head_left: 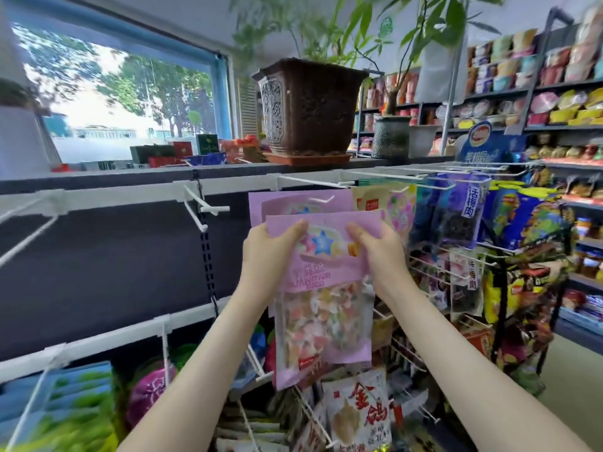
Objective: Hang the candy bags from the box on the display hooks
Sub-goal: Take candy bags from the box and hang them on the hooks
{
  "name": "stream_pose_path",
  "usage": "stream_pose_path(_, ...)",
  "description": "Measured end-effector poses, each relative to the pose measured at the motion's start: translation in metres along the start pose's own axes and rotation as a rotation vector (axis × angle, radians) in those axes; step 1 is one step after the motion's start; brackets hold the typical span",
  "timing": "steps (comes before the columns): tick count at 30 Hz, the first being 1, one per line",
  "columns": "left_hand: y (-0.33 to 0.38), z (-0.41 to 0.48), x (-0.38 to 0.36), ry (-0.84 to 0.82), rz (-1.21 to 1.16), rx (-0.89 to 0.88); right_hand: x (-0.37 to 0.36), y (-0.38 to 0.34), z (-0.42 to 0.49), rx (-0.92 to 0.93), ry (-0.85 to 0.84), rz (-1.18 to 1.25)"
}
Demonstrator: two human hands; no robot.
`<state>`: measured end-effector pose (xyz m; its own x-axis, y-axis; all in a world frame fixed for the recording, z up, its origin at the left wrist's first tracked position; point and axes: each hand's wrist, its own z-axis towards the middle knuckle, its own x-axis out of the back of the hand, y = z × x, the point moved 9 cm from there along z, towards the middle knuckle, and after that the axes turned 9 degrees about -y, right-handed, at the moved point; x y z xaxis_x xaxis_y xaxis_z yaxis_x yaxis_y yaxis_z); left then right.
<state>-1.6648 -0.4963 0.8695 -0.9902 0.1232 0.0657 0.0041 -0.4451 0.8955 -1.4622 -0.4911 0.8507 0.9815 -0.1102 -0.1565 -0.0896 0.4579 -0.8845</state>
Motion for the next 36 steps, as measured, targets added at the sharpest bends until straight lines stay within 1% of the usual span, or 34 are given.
stream_pose_path(2, 0.01, 0.004, -0.002, 0.018, 0.046, -0.007, 0.002, -0.003, 0.009, -0.002, 0.004, 0.02)
stream_pose_path(7, 0.023, 0.024, -0.006, 0.093, 0.095, -0.01, 0.015, -0.02, 0.027, 0.025, 0.046, -0.034)
stream_pose_path(11, 0.023, 0.037, -0.016, 0.089, 0.137, 0.017, 0.024, -0.029, 0.04, 0.033, 0.076, -0.088)
stream_pose_path(15, 0.012, 0.04, -0.016, 0.073, 0.126, 0.053, 0.021, -0.023, 0.046, 0.026, 0.07, -0.15)
stream_pose_path(22, 0.012, 0.045, -0.002, 0.107, 0.161, 0.047, 0.008, -0.016, 0.049, 0.045, 0.076, -0.216)
stream_pose_path(26, 0.003, 0.044, 0.003, 0.155, 0.191, 0.063, 0.007, 0.002, 0.058, -0.012, 0.077, -0.272)
stream_pose_path(28, -0.001, 0.046, 0.009, 0.175, 0.229, 0.046, 0.003, 0.006, 0.061, -0.035, 0.072, -0.279)
stream_pose_path(31, -0.001, 0.05, 0.016, 0.185, 0.266, -0.001, -0.001, 0.008, 0.065, -0.021, 0.106, -0.304)
stream_pose_path(33, 0.004, 0.048, 0.02, 0.207, 0.351, -0.04, -0.003, 0.011, 0.069, -0.01, 0.122, -0.333)
stream_pose_path(34, 0.009, 0.046, 0.022, 0.239, 0.451, -0.072, -0.004, 0.011, 0.071, -0.011, 0.123, -0.356)
stream_pose_path(36, 0.023, 0.04, 0.022, 0.328, 0.69, -0.212, -0.006, 0.014, 0.077, -0.014, 0.122, -0.392)
